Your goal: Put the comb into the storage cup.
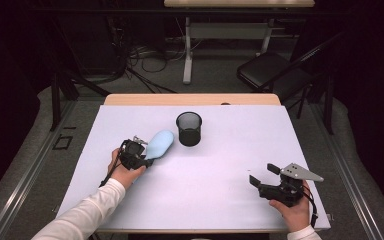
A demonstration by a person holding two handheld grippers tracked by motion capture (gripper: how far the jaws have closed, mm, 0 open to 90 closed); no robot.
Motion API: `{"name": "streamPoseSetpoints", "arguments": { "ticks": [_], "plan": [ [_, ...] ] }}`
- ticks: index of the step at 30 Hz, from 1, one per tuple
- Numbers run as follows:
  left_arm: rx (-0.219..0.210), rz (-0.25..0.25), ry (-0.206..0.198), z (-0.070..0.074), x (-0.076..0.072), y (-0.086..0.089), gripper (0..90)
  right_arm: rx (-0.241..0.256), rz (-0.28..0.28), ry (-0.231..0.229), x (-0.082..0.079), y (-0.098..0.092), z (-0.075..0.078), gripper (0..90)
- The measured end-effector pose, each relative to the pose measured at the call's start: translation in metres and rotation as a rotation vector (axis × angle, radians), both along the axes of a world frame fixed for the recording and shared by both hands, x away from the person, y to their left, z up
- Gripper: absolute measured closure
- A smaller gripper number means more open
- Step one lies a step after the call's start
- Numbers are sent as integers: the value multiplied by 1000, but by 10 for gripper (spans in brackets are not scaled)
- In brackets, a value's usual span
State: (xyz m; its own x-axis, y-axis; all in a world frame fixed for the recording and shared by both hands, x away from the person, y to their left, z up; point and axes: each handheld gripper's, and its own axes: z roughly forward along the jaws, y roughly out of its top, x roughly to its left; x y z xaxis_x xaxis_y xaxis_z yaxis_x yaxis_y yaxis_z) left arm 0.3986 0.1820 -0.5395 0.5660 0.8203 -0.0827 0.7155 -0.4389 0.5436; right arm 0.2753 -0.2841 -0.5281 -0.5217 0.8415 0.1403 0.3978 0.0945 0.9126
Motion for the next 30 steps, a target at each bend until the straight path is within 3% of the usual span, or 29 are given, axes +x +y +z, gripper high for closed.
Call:
{"name": "streamPoseSetpoints", "arguments": {
  "ticks": [4,18,30],
  "plan": [
    [-29,8,-11,6,-3,4,692,3,-2,8,0,0,0,149],
    [-68,0,-46,19,-14,9,692,2,-1,3,0,0,0,149],
    [-81,-4,-73,28,-21,13,692,3,-2,3,0,0,0,149]
  ]
}}
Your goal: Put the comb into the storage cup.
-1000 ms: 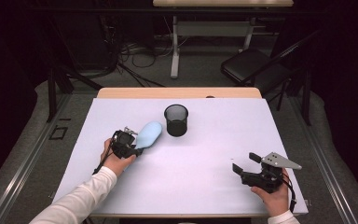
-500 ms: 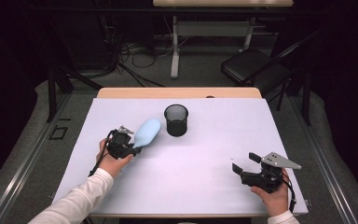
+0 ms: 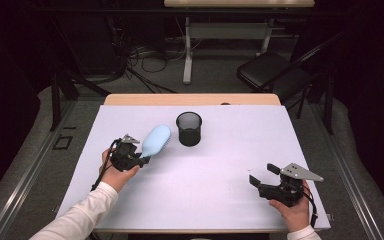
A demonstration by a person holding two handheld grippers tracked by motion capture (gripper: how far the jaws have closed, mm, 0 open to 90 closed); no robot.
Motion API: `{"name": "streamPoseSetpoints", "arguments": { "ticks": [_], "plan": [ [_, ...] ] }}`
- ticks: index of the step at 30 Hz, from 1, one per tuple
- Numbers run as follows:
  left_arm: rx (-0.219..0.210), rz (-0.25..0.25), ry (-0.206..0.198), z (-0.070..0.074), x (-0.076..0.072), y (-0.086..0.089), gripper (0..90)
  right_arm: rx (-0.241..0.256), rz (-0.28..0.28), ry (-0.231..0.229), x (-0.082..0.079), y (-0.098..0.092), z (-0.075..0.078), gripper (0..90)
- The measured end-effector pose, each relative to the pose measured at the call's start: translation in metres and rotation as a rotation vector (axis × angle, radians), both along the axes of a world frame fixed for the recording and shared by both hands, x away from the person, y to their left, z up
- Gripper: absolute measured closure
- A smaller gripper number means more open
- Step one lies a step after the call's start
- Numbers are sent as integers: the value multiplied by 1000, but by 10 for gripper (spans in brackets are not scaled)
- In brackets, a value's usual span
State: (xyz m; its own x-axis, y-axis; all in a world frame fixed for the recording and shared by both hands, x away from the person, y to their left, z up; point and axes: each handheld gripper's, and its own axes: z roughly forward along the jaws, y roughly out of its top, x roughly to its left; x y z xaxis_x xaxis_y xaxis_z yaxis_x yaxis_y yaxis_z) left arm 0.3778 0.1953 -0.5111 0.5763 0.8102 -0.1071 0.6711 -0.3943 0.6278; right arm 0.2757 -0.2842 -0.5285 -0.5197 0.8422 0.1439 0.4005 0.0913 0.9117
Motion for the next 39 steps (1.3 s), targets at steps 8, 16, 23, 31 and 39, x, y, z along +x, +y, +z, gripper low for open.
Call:
{"name": "streamPoseSetpoints", "arguments": {
  "ticks": [8,16,23,31,39],
  "plan": [
    [-16,-4,-24,12,-6,3,692,-1,1,0,0,0,0,149],
    [-19,-25,-39,21,-12,2,692,-2,2,0,0,0,0,149],
    [-26,-32,-54,25,-16,-1,692,-2,2,4,0,0,0,149],
    [-26,-55,-67,28,-20,-7,692,2,2,5,0,1,0,149],
    [-31,-81,-81,31,-22,-14,692,0,2,4,0,1,0,149]
  ]
}}
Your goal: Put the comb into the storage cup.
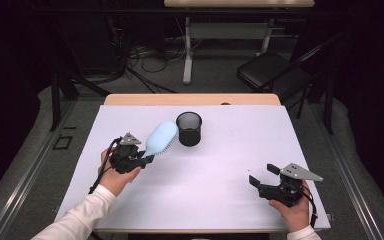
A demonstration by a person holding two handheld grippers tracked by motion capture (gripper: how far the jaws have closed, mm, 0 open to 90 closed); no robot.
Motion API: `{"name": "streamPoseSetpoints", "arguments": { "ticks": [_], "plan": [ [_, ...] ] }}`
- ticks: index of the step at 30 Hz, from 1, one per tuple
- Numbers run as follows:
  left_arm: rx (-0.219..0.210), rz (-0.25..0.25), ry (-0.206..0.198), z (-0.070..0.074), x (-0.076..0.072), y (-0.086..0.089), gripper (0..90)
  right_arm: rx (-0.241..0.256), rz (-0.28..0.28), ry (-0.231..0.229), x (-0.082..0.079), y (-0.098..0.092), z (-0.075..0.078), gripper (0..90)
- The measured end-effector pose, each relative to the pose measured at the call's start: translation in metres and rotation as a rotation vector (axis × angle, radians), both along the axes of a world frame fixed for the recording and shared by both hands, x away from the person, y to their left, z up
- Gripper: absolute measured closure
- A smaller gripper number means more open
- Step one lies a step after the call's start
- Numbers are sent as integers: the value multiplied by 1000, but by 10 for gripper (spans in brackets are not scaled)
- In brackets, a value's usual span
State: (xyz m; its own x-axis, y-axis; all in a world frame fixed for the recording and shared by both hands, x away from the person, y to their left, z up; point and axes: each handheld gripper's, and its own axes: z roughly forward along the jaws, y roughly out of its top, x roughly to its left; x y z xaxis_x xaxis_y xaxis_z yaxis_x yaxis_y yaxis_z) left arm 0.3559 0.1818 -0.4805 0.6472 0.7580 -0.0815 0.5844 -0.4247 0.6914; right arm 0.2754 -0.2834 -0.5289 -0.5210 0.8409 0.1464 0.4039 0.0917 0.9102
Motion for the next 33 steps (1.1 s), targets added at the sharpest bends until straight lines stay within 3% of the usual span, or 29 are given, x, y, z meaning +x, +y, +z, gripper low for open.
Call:
{"name": "streamPoseSetpoints", "arguments": {
  "ticks": [10,33],
  "plan": [
    [-11,-8,-24,6,-1,-4,692,3,2,0,0,0,0,149],
    [-90,-10,-112,38,3,-5,692,-17,27,17,2,10,-3,149]
  ]
}}
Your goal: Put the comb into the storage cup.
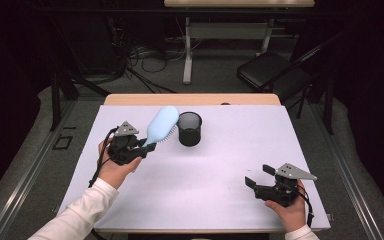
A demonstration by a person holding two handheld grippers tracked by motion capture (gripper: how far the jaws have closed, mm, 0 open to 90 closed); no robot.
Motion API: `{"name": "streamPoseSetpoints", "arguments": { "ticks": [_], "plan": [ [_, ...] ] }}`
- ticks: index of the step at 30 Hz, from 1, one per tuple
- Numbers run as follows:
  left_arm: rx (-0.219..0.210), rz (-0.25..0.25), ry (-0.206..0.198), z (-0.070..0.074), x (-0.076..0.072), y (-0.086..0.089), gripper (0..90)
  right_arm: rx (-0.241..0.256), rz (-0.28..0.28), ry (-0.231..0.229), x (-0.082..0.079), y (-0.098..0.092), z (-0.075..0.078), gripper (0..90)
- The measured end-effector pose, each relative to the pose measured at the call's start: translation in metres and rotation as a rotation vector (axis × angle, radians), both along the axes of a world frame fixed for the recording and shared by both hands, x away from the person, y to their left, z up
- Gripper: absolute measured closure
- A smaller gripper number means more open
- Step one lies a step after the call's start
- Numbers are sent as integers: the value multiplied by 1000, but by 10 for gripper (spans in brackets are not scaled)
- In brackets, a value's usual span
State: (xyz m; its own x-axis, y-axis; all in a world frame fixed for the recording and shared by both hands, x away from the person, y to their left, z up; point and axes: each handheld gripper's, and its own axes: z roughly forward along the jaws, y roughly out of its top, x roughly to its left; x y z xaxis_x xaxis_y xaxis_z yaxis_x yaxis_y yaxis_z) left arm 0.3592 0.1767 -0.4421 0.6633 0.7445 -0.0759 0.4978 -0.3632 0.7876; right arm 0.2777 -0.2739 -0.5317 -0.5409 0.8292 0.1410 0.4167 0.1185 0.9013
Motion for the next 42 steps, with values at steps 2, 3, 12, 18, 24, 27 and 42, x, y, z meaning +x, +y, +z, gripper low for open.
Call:
{"name": "streamPoseSetpoints", "arguments": {
  "ticks": [2,3,12,18,24,27,42],
  "plan": [
    [-4,-2,-7,3,0,-2,692,1,0,0,0,0,0,148],
    [-4,-2,-7,3,0,-2,692,1,0,0,0,0,0,148],
    [-32,-10,-29,9,5,-12,692,6,5,1,0,0,0,148],
    [-39,-22,-42,12,8,-20,692,4,7,-1,1,1,-1,147],
    [-55,-26,-53,13,11,-25,692,13,10,7,2,1,-1,148],
    [-67,-25,-62,14,13,-28,692,4,15,21,2,1,-2,148],
    [-108,-33,-91,15,18,-43,692,12,12,-1,2,0,0,149]
  ]
}}
